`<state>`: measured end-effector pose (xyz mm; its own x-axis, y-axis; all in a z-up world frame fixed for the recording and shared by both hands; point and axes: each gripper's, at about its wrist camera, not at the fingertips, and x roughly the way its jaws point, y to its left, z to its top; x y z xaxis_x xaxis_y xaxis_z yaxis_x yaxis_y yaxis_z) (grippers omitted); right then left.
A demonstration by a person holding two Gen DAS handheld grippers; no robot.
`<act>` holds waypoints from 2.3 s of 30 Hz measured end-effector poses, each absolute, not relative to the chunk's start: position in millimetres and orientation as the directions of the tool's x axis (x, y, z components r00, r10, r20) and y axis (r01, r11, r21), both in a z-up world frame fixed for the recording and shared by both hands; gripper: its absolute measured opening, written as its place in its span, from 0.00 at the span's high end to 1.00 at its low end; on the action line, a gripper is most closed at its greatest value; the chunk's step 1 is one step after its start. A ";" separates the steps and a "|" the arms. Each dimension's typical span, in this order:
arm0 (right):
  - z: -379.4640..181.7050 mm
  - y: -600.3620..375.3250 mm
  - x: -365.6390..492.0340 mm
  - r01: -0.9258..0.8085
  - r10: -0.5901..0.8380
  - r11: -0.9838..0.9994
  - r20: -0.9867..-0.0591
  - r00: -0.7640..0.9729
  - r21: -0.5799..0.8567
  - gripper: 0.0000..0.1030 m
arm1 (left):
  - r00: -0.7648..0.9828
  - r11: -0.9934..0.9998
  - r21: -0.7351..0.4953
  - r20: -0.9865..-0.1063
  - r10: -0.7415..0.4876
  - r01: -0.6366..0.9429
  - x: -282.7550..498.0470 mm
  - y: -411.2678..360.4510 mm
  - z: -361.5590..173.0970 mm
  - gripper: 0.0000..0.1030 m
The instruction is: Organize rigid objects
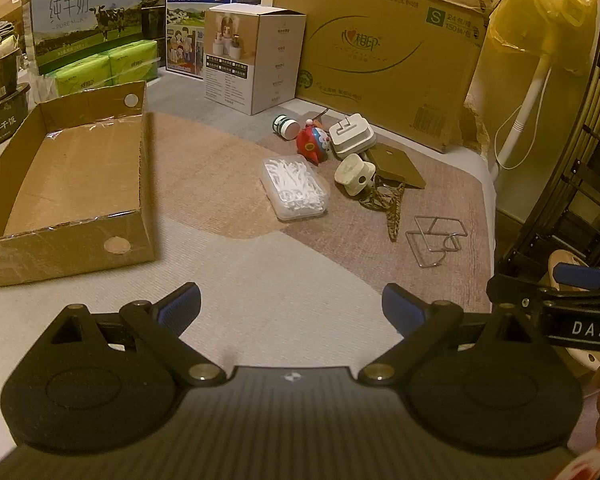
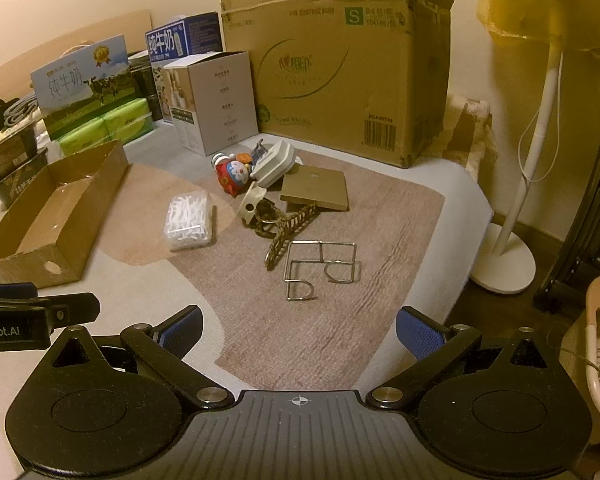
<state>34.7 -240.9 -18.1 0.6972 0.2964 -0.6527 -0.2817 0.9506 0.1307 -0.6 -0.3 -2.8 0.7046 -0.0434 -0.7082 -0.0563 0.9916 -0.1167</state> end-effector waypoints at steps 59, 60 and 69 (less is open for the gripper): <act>-66.9 -236.7 108.5 -0.254 0.270 0.960 -0.625 0.733 0.117 0.01 | 0.695 0.986 -0.142 -0.718 -0.040 -0.090 71.3 13.7 -39.9 0.07; -69.5 -235.7 113.0 -0.250 0.266 0.961 -0.623 0.735 0.115 0.01 | 0.695 0.986 -0.144 -0.718 -0.043 -0.088 75.8 13.5 -41.8 0.07; -87.2 -226.5 139.8 -0.241 0.243 0.966 -0.626 0.741 0.089 0.16 | 0.699 0.987 -0.145 -0.713 -0.056 -0.069 100.1 9.7 -53.7 0.07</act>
<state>139.8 -226.5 -87.2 0.7408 0.2426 -0.6263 -0.2413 0.9664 0.0889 100.1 9.7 -53.7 0.6987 -0.0560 -0.7132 -0.0689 0.9870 -0.1450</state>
